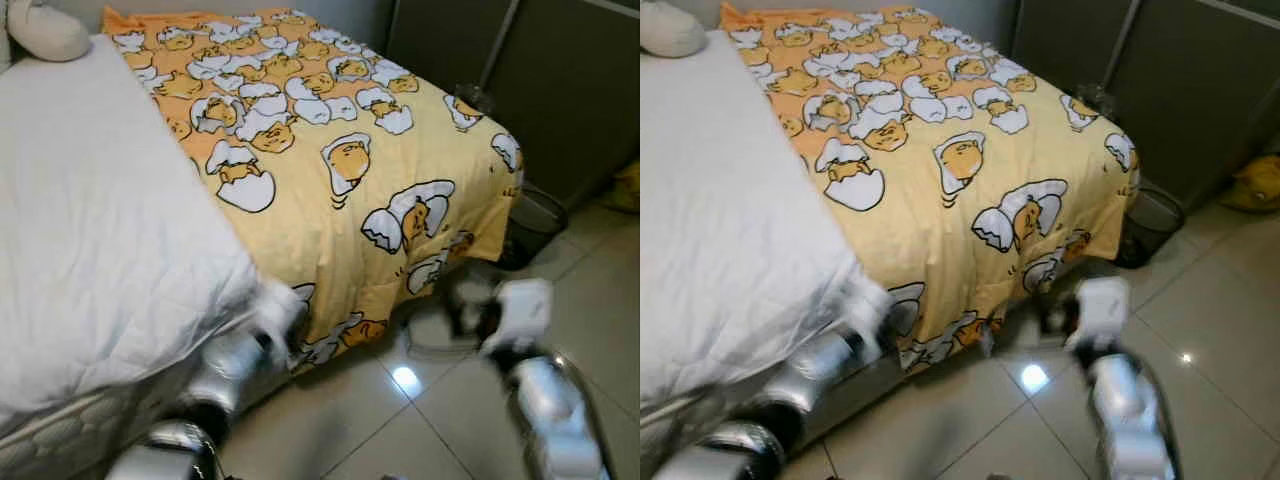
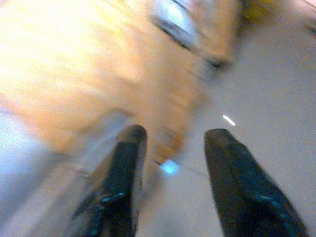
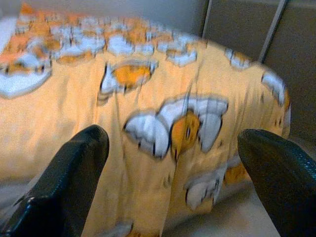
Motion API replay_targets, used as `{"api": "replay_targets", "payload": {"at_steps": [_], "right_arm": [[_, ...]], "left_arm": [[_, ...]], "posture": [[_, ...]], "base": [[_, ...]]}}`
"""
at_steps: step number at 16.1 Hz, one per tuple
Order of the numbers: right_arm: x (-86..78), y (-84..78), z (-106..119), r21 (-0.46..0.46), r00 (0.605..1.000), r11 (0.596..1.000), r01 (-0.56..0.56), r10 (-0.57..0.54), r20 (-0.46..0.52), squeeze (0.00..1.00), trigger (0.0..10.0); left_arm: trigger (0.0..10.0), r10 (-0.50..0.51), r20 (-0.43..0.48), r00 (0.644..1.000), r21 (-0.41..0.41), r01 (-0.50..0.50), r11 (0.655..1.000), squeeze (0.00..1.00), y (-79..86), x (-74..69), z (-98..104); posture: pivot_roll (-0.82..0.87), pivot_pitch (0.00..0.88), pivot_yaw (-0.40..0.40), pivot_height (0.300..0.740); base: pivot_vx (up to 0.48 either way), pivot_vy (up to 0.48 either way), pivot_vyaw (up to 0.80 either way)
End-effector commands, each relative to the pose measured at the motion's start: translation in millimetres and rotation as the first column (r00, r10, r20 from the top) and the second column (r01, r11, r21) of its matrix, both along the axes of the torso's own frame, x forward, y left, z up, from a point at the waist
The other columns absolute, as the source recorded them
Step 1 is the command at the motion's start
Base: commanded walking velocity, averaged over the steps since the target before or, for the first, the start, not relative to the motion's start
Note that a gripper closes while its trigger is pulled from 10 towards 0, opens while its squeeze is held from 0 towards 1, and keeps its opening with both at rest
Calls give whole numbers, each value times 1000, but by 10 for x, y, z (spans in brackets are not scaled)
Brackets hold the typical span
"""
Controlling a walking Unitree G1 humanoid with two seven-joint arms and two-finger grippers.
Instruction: Clean up the room
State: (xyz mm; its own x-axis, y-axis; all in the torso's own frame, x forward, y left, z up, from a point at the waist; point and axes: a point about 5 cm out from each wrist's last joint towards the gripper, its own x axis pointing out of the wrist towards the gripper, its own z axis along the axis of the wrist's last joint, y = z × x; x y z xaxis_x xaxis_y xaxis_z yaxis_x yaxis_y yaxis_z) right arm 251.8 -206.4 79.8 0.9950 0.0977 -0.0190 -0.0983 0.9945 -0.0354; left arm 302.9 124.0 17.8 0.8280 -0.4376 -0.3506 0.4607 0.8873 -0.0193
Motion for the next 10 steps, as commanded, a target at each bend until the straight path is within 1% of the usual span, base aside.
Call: {"api": "replay_targets", "payload": {"at_steps": [1, 2, 3, 4, 5, 6, 7, 8, 9, 10], "right_arm": [[50, -13, 6, 17, 1000, 1000, 15, -15, 4, 0, 10000], [69, -10, 7, 20, 1000, 1000, 17, -17, 6, 0, 10000], [93, 18, 3, 36, 1000, 999, 18, -19, 9, 0, 10000], [100, 40, -1, 41, 1000, 999, 17, -17, 11, 0, 10000], [92, 39, -15, 42, 1000, 999, 23, -23, 9, 0, 10000], [73, 25, -50, 33, 999, 999, 40, -40, -5, 0, 10000], [60, 19, -72, 40, 999, 998, 48, -48, -10, 0, 10000], [22, 34, -153, 29, 998, 998, 53, -52, -39, 0, 10000], [13, 38, -178, 43, 997, 997, 70, -68, -48, 0, 10000], [4, 52, -207, 59, 995, 994, 87, -83, -59, 0, 10000]], "left_arm": [[10000, 185, 40, 982, -56, -182, 982, 1000, 141, 123, 123], [10000, 220, 42, 975, -77, -216, 973, 1000, 171, 144, 147], [10000, 338, 63, 939, -113, -330, 937, 1000, 292, 176, 209], [10000, 426, 71, 902, -135, -414, 900, 1000, 394, 168, 236], [10000, 466, 88, 881, -139, -452, 881, 1000, 453, 142, 257], [10000, 480, 117, 869, -157, -461, 873, 1000, 464, 127, 307], [10000, 476, 129, 870, -182, -451, 873, 1000, 437, 129, 344], [10000, 365, 193, 911, -253, -314, 915, 1000, 222, 131, 491], [10000, 341, 220, 914, -239, -288, 927, 110, 155, 125, 533], [10000, 342, 232, 910, -226, -292, 929, 0, 97, 114, 563]], "posture": [[-9, 0, -10, 740], [-4, 0, -10, 740], [-1, 0, -9, 740], [1, 0, -6, 740], [2, 0, -5, 740], [2, 0, -5, 740], [2, 0, -5, 740], [-1, 0, -8, 740], [-1, 0, -8, 740], [-10, 0, -10, 740]], "base": [[0, 0, 0], [0, 0, 0], [0, 0, 0], [0, 0, 0], [0, 0, 0], [0, 0, 0], [0, 0, 0], [352, -322, 469], [352, -322, 625], [349, -326, 613]]}}
